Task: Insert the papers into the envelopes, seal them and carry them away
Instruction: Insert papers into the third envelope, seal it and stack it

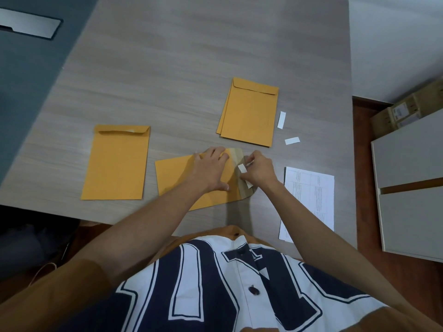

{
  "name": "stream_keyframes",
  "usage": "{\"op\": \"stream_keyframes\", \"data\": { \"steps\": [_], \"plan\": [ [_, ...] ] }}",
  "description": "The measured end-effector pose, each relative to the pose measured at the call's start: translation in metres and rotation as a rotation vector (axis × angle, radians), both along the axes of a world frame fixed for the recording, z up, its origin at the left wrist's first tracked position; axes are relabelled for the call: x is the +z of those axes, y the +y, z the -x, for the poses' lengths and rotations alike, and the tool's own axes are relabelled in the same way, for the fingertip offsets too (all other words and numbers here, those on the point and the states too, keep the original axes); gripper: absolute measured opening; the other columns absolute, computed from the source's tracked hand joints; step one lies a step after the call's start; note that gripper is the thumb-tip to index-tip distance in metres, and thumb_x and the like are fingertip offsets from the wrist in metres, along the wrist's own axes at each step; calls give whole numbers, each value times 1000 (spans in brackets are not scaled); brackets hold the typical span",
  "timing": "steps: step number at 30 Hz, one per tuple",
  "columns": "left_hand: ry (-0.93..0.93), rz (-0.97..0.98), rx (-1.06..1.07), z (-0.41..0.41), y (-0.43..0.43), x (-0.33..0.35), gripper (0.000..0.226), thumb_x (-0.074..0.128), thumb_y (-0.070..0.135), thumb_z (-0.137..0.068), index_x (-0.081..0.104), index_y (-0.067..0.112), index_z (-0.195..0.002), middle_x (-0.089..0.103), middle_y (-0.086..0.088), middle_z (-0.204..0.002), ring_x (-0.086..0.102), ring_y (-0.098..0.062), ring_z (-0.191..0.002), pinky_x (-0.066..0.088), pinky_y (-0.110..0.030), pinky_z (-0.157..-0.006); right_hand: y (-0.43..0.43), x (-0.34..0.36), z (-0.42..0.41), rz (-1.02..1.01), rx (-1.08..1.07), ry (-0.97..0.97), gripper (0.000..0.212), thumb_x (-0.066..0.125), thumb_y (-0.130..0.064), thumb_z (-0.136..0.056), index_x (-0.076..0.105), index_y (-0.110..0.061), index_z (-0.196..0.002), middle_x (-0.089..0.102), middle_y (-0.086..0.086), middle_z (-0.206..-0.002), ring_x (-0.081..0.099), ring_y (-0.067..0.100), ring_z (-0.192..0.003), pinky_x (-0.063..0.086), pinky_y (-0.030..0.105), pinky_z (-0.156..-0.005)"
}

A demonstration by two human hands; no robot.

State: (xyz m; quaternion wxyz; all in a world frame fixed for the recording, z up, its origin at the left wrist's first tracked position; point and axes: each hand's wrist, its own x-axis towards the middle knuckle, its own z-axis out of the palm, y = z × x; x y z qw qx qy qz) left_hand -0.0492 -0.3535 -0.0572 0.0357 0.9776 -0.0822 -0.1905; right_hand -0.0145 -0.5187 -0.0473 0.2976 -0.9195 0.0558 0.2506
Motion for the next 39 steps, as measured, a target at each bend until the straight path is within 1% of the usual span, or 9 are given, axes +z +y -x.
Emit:
{"op": "stream_keyframes", "data": {
  "steps": [6,10,14,19,26,29,33,36,39],
  "plan": [
    [2,-2,6,-1,0,1,101,72,73,-65,34,22,-144,22,0,-158,21,-23,-145,33,-60,-107,-9,4,-7,-88,-119,13,29,78,-15,-71,56,-18,-89,68,-1,-94,61,15,-86,42,19,-61],
    [4,14,40,-1,1,-2,99,70,76,-64,36,25,-142,23,0,-156,23,-22,-143,34,-57,-105,-20,8,-19,-178,-294,55,25,81,-14,-69,62,-14,-86,68,1,-82,63,17,-68,58,34,-66],
    [-29,-3,86,-1,-3,-5,91,60,78,-71,37,25,-142,26,-2,-153,26,-24,-140,37,-54,-102,-37,17,-42,-236,-431,4,18,78,-15,-73,60,-15,-75,65,4,-69,62,22,-57,60,39,-70],
    [-69,-30,150,5,-6,-6,84,49,73,-82,32,23,-146,27,-7,-150,31,-26,-136,39,-49,-100,-69,27,-75,-98,-556,-186,22,77,-28,-76,59,-21,-68,71,3,-79,72,24,-81,57,37,-85],
    [-39,-72,227,9,-5,3,78,47,65,-89,30,15,-147,32,-14,-142,35,-30,-127,43,-42,-93,-61,28,-54,58,-292,-243,28,73,-39,-79,68,-17,-95,69,1,-101,64,19,-97,44,26,-75],
    [-33,-28,232,14,-1,7,72,53,59,-89,38,11,-141,35,-15,-134,39,-29,-118,46,-36,-84,-36,16,-33,21,-4,-175,54,80,-45,-73,65,-18,-117,64,3,-117,57,21,-112,46,29,-87],
    [-26,34,221,21,12,7,60,61,53,-88,49,12,-130,40,-12,-127,45,-27,-114,48,-35,-83,-13,5,-13,159,286,-202,85,83,-46,-70,45,-23,-142,54,3,-135,40,29,-126,39,41,-103],
    [-57,42,231,27,21,5,65,68,58,-82,51,14,-128,43,-9,-123,47,-25,-111,49,-35,-83,-2,4,-5,275,341,-262,84,83,-40,-71,43,-24,-143,53,4,-132,39,28,-124,38,39,-102],
    [-142,32,299,31,24,5,83,79,61,-68,45,11,-125,45,-8,-121,47,-24,-109,47,-34,-86,7,4,6,295,401,-336,66,76,-22,-79,49,-24,-139,53,5,-124,41,26,-119,38,36,-99]
  ]
}}
